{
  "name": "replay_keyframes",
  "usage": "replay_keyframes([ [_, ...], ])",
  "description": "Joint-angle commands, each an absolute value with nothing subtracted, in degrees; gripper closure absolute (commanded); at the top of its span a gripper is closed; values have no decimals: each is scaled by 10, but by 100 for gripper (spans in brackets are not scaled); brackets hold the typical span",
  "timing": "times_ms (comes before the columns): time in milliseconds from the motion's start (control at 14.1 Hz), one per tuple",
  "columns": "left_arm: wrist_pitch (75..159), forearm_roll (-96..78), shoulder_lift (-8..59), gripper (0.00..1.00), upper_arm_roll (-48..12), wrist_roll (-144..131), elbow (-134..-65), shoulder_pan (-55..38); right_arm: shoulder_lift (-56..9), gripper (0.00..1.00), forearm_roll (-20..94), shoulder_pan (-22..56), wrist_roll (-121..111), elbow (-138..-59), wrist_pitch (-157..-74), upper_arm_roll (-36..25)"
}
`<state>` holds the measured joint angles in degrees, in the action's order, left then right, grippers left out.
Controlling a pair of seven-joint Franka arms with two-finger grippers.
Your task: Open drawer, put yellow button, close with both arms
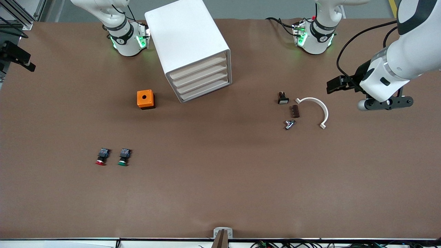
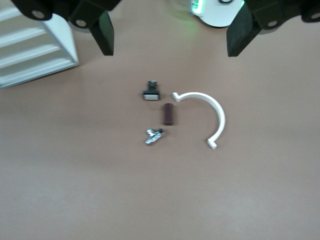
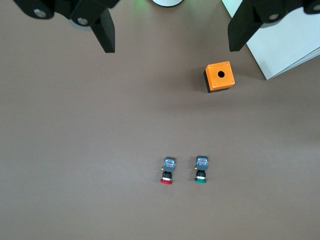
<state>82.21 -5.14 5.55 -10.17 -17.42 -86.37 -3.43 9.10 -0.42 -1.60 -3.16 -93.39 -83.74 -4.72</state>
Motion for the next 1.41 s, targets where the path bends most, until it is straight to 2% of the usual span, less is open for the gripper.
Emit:
replay_keyframes([
  [0, 872, -34, -6, 1, -94, -158, -951, -37, 98, 0, -13, -25, -13, -933, -838, -42],
  [212, 951, -34, -69, 1, -77, -123, -1053, -36, 99, 0, -3, -25, -1, -933, -837, -43],
  [354, 989, -34, -96, 1, -54, -111, -1089, -37, 100, 0, 1, -25, 18, -934, -836, -43],
  [778, 986, -35, -129, 1, -47, -52, -1086, -6, 100, 0, 20, -25, 18, -935, -837, -43],
  [1343, 923, -27, -134, 1, -23, -52, -1021, -32, 102, 0, 20, -25, 17, -936, -838, -41],
])
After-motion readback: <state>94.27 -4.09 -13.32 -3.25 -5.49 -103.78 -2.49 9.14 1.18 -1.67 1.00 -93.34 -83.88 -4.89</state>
